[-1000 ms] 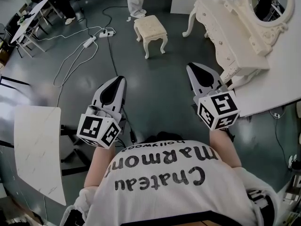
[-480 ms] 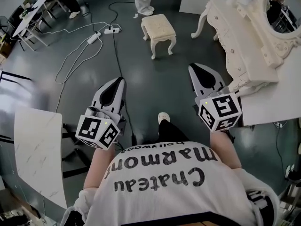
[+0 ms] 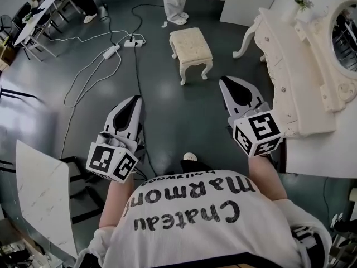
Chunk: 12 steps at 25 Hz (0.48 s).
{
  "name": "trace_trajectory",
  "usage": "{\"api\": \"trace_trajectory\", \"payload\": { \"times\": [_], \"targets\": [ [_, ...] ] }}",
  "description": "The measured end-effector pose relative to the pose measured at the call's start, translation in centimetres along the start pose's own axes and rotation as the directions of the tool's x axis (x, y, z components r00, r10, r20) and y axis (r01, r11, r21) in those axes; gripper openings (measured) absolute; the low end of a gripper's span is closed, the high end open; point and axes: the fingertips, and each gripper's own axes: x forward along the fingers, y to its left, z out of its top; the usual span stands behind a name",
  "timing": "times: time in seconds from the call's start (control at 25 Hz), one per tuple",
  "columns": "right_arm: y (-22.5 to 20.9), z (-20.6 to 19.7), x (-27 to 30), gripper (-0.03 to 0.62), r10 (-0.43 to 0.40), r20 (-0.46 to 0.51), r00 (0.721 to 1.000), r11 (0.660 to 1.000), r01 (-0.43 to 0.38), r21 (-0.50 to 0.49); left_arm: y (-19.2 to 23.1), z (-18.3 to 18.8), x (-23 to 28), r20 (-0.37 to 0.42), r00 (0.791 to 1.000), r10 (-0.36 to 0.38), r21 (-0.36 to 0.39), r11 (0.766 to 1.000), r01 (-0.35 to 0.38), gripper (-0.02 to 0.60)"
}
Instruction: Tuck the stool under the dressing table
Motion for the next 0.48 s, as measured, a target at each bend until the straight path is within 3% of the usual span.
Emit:
{"api": "trace_trajectory", "payload": {
  "times": [0.28, 0.48],
  "targets": [
    [-5.8, -1.4, 5.8, 0.028, 0.033, -0.018, 0.999, 0.999, -0.033, 0.011, 3.2, -1.4, 6.8, -0.024, 0.998, 0.056, -0.02, 0.998, -0.057, 0.023],
    [-8.0, -2.9, 9.2, 0.028, 0.043, -0.036, 0.998, 0.998, -0.041, 0.045, 4.7, -2.6, 10.0, -0.057, 0.997, 0.057, -0.026, 0.998, -0.059, 0.023]
  ]
}}
